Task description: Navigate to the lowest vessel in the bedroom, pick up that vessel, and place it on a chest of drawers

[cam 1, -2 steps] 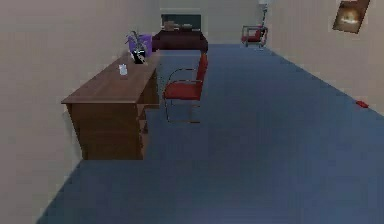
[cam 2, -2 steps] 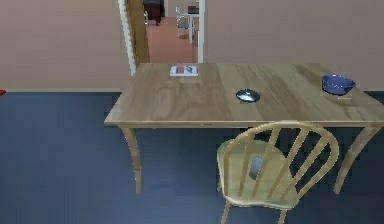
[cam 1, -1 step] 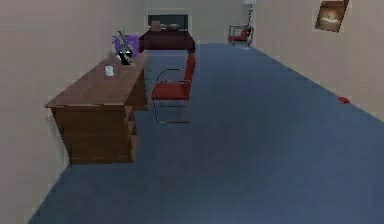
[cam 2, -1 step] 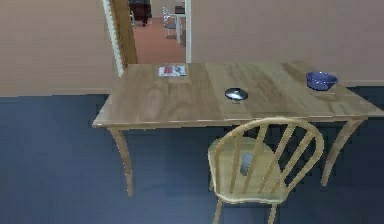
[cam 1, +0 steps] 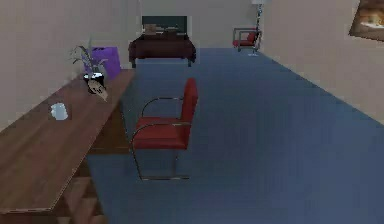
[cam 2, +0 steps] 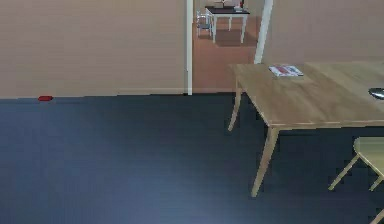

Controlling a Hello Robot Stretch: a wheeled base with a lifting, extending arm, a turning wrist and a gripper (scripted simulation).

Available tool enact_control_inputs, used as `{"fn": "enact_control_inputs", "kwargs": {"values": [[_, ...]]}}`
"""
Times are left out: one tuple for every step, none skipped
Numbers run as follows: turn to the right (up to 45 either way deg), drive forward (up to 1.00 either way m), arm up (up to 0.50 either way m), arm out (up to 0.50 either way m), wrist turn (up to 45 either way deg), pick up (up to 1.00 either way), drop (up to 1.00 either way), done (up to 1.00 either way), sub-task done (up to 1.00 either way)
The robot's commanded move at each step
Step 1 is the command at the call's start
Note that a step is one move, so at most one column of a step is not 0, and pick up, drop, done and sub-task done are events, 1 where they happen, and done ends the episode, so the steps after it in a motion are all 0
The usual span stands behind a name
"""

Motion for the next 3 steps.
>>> {"fn": "enact_control_inputs", "kwargs": {"values": [[0.0, 0.75, 0.00, 0.00, 0.0, 0.00, 0.00, 0.00, 0.00], [-45.0, 0.00, 0.00, 0.00, 0.0, 0.00, 0.00, 0.00, 0.00], [-45.0, 0.00, 0.00, 0.00, 0.0, 0.00, 0.00, 0.00, 0.00]]}}
